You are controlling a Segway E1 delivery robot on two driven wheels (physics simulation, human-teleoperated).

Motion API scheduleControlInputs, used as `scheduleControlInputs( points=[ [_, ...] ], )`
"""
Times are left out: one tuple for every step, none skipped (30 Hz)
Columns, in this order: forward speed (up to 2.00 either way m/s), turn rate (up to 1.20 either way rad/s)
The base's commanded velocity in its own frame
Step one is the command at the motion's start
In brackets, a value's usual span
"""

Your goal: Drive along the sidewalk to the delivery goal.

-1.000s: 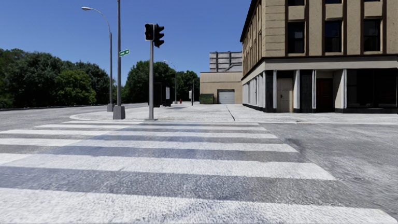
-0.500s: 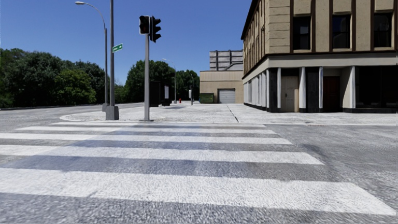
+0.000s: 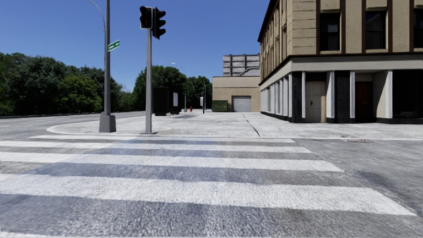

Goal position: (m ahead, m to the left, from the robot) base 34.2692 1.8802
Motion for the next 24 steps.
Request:
scheduleControlInputs(
  points=[
    [2.00, 0.00],
    [2.00, 0.00],
    [2.00, 0.00],
    [2.00, 0.00],
    [2.00, 0.00],
    [2.00, 0.00],
    [2.00, 0.00],
    [2.00, 0.00],
    [2.00, 0.00],
    [2.00, 0.00],
    [2.00, 0.00],
    [2.00, 0.00],
    [2.00, 0.00],
    [2.00, 0.00],
    [2.00, 0.00],
    [2.00, 0.00],
    [2.00, 0.00],
    [2.00, 0.00],
    [2.00, 0.00],
    [2.00, 0.00],
    [2.00, 0.00],
    [2.00, 0.00],
    [2.00, 0.00],
    [2.00, 0.00]
  ],
)
